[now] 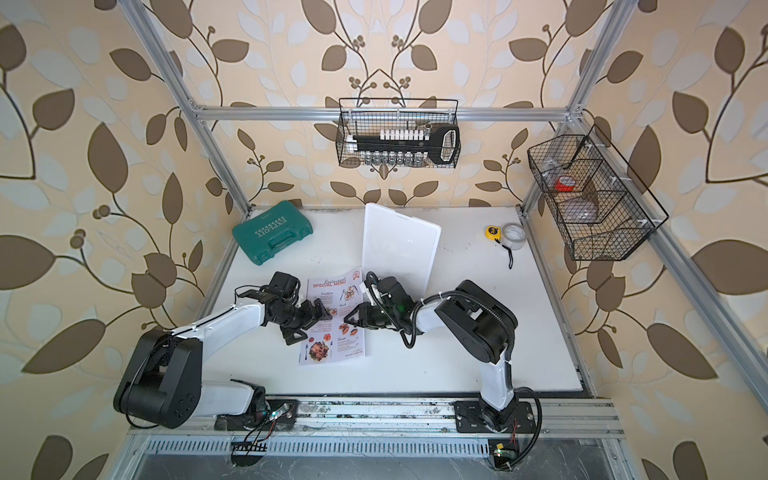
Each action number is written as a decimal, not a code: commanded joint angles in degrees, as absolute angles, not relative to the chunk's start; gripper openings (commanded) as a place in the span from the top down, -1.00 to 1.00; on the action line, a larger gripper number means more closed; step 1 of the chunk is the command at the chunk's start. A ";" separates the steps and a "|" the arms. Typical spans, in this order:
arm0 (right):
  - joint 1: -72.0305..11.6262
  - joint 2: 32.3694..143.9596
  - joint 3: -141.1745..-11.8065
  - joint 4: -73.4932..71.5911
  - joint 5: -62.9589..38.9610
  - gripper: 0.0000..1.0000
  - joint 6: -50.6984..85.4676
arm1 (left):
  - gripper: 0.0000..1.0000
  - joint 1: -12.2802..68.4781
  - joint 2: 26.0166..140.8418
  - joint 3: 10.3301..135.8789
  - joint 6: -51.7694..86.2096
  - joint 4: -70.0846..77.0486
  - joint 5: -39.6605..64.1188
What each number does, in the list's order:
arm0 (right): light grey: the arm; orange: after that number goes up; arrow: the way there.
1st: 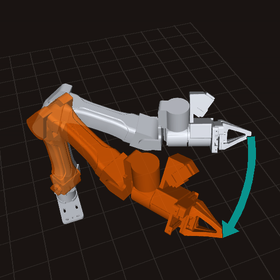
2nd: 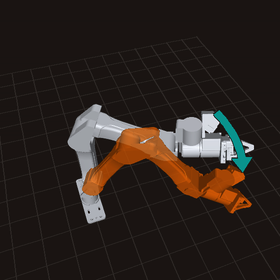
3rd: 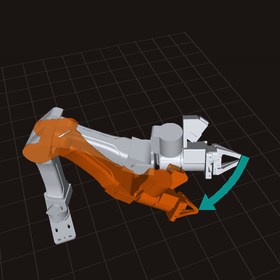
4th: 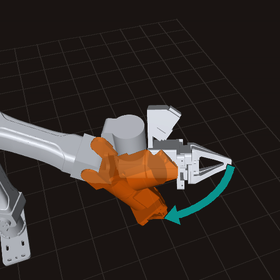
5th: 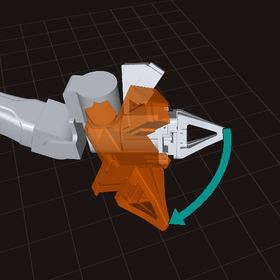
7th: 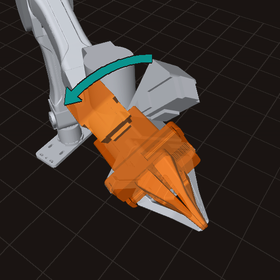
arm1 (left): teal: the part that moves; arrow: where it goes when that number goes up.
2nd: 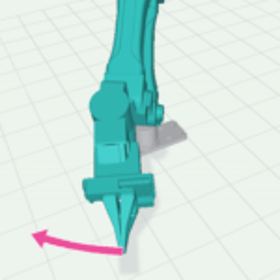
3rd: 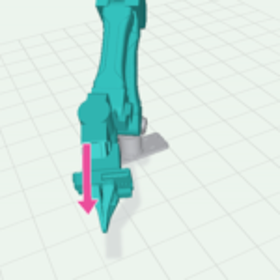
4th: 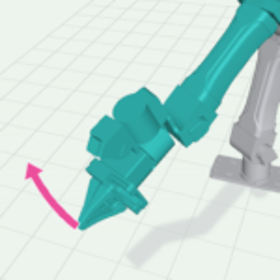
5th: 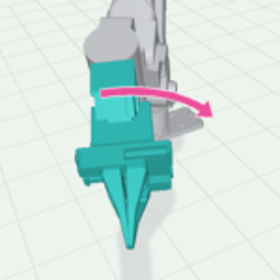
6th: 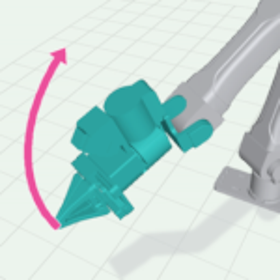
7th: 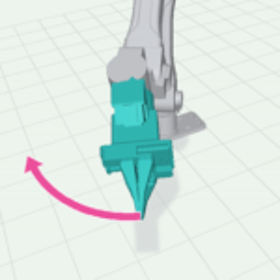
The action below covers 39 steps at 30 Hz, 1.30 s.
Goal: Insert the menus into the narrow rack
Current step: Pick up the menu from the center of the board.
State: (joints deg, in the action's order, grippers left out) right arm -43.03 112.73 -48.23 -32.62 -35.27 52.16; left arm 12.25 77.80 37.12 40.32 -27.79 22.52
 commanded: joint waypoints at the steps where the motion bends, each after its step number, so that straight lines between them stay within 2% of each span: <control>1: -43.16 116.11 -50.52 -32.15 -38.11 0.35 50.41 | -0.98 13.01 80.08 34.27 37.89 -33.24 19.70; 3: -43.22 116.70 -51.29 -31.23 -38.40 0.47 49.78 | -0.98 13.01 79.52 34.25 37.57 -33.27 19.29; 8: -43.07 112.77 -51.67 -27.26 -38.69 0.98 45.98 | -0.98 13.01 76.21 35.52 36.67 -35.31 17.02; 15: -43.07 99.57 -56.69 -7.58 -36.36 1.00 32.77 | -0.98 12.92 65.64 46.72 31.71 -43.49 6.61; 18: -42.38 91.91 -60.69 3.86 -32.80 1.00 26.12 | -0.98 12.93 65.30 55.17 27.30 -46.84 2.94; 22: -38.04 82.46 -66.44 16.79 -28.53 1.00 20.03 | -0.98 12.92 66.44 64.54 20.85 -45.09 3.32; 26: -29.91 73.88 -73.62 26.00 -25.85 1.00 14.72 | -0.98 12.92 71.79 71.20 12.79 -36.79 11.79; 30: -19.42 69.23 -79.15 27.55 -27.11 1.00 13.10 | -0.98 12.92 81.03 80.20 7.26 -31.56 23.50; 33: -13.50 68.23 -81.80 27.70 -25.67 1.00 13.27 | -0.98 13.17 90.64 91.07 9.08 -30.76 29.24; 39: -10.24 65.93 -81.84 24.15 -16.17 1.00 11.96 | -0.98 20.29 102.12 107.96 24.65 -29.35 21.50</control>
State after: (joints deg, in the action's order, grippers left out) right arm -11.00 66.81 -81.58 23.97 -21.58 13.85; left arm 17.02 101.82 102.04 17.52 -31.83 22.35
